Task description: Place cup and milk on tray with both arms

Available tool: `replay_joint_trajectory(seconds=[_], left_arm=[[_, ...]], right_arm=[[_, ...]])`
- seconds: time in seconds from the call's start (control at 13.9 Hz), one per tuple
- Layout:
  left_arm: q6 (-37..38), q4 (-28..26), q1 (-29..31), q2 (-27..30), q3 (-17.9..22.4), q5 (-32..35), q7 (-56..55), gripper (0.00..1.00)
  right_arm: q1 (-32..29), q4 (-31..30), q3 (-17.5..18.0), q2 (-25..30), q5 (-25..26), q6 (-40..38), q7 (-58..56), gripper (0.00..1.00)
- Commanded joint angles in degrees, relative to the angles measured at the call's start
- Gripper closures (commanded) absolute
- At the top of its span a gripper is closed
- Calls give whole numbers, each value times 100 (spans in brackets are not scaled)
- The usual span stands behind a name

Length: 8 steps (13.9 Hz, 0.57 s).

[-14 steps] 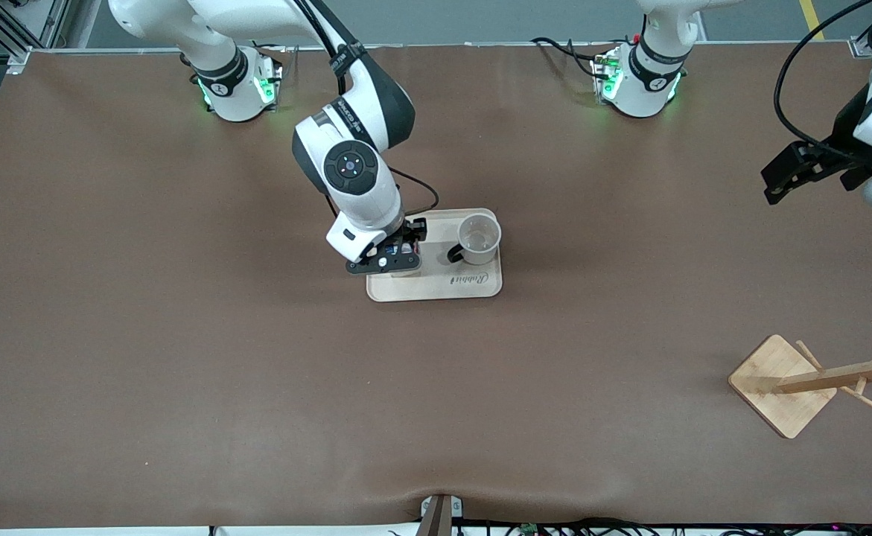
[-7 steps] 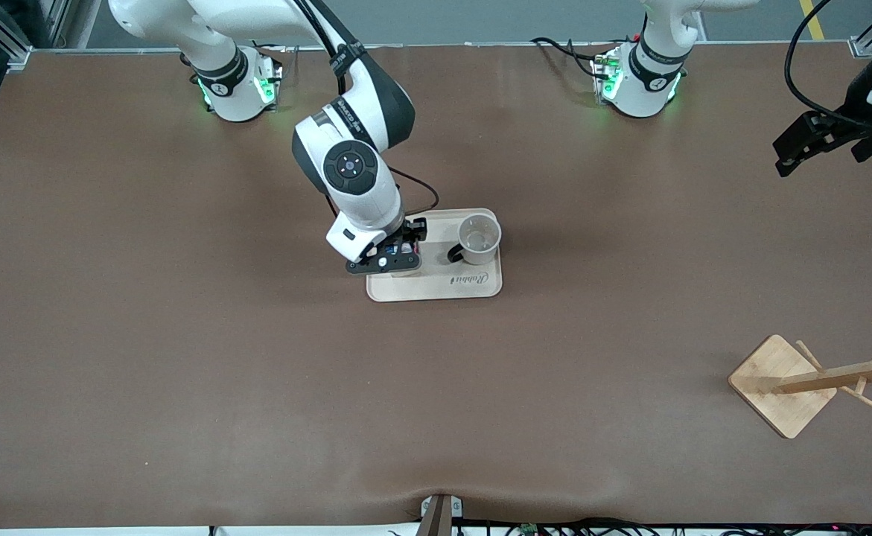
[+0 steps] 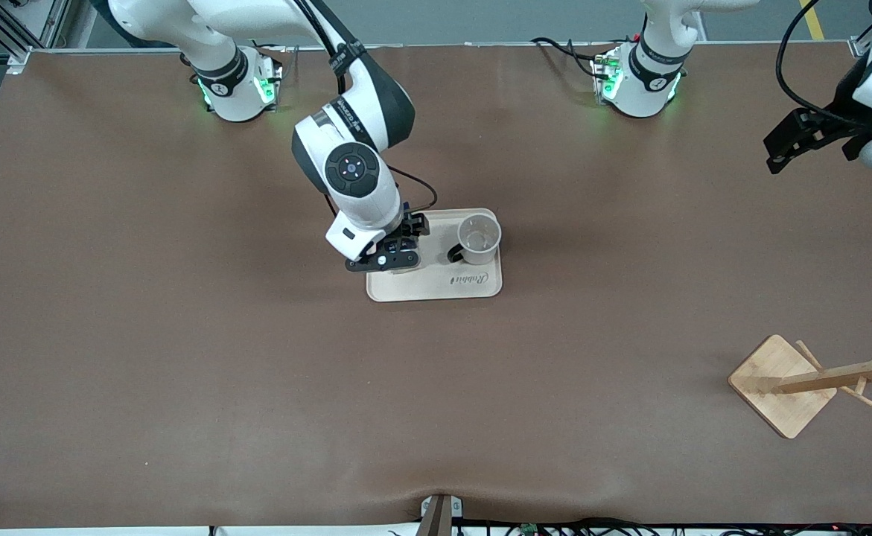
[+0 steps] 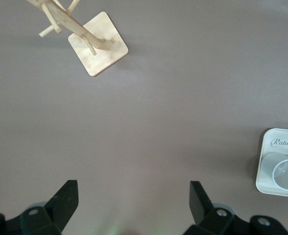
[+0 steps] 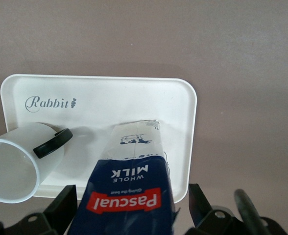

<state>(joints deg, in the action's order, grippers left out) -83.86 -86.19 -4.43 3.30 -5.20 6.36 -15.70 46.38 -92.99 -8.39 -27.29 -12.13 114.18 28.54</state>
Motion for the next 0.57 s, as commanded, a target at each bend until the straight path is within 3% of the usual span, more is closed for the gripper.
replay_joint_trajectory(seconds=[0.0, 0.5], left_arm=[[-87, 13, -5, -66, -16, -74, 67, 0], [-201, 49, -14, -242, -95, -302, -12, 0]], right_arm=[[-6, -167, -14, 250, -53, -150, -50, 0], [-85, 43, -22, 260, -97, -195, -15, 0]])
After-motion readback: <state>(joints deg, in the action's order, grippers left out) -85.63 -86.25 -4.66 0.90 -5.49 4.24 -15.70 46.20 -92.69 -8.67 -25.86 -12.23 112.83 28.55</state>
